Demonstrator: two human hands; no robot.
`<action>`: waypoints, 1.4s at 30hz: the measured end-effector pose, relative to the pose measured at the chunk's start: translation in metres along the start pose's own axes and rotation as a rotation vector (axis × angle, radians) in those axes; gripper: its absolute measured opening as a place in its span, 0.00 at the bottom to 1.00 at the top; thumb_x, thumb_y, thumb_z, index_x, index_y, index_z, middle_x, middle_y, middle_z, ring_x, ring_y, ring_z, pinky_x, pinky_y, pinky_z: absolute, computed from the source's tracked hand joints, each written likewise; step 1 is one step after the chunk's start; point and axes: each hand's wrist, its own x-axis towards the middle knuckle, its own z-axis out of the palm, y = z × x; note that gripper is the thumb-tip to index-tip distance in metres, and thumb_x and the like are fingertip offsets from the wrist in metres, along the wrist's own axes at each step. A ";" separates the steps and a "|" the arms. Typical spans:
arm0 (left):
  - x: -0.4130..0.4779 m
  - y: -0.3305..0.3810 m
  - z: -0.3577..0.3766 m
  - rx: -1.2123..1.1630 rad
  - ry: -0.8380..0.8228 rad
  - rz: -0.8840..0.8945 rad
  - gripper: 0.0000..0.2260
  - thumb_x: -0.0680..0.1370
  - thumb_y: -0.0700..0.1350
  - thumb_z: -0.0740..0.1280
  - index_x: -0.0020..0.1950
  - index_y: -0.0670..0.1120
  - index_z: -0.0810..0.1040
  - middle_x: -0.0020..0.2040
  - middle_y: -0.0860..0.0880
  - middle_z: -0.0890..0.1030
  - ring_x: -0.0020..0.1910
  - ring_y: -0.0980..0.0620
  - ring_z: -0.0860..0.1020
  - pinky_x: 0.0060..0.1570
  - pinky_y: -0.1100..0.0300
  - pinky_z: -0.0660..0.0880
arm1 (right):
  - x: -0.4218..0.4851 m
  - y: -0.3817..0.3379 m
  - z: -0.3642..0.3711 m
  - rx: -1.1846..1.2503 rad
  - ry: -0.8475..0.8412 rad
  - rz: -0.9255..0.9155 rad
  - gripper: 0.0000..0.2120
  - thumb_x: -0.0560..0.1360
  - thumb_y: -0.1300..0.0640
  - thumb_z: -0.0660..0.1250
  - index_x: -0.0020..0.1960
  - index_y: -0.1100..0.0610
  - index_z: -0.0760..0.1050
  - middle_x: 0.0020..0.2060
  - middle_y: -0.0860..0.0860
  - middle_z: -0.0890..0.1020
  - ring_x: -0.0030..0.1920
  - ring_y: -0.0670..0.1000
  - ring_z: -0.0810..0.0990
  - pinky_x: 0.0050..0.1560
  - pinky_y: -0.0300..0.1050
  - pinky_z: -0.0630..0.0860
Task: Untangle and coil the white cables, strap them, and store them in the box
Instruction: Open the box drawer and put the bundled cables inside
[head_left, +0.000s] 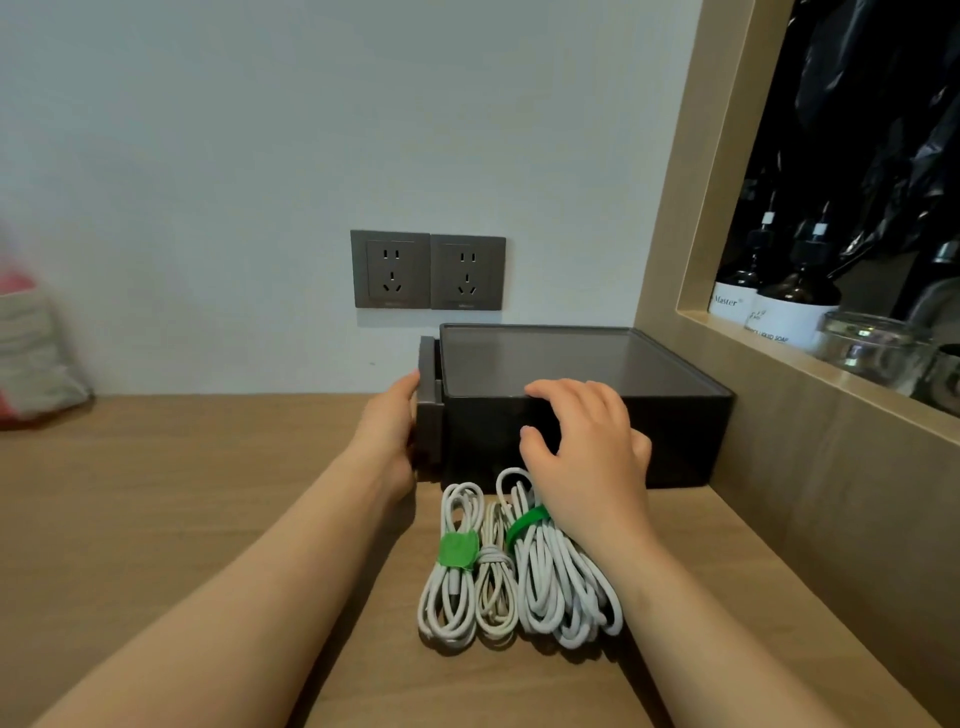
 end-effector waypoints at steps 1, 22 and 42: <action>0.000 0.002 -0.006 -0.019 0.015 0.007 0.19 0.75 0.58 0.65 0.59 0.47 0.74 0.49 0.42 0.82 0.47 0.43 0.81 0.45 0.49 0.78 | 0.000 -0.001 0.000 -0.003 0.000 0.003 0.17 0.77 0.52 0.59 0.65 0.43 0.66 0.65 0.39 0.67 0.71 0.44 0.54 0.66 0.49 0.54; -0.009 0.060 -0.113 -0.205 0.472 0.021 0.18 0.70 0.49 0.70 0.59 0.48 0.74 0.54 0.43 0.78 0.51 0.42 0.78 0.50 0.44 0.77 | -0.002 -0.004 -0.001 -0.053 0.038 0.035 0.16 0.77 0.53 0.59 0.65 0.45 0.67 0.66 0.41 0.69 0.72 0.45 0.56 0.66 0.51 0.56; -0.072 -0.005 -0.049 1.211 0.346 0.966 0.08 0.77 0.47 0.64 0.55 0.50 0.77 0.53 0.50 0.71 0.55 0.53 0.66 0.52 0.60 0.65 | -0.043 -0.013 -0.033 0.092 -0.296 0.145 0.09 0.74 0.50 0.63 0.54 0.47 0.70 0.52 0.47 0.67 0.44 0.45 0.72 0.48 0.45 0.75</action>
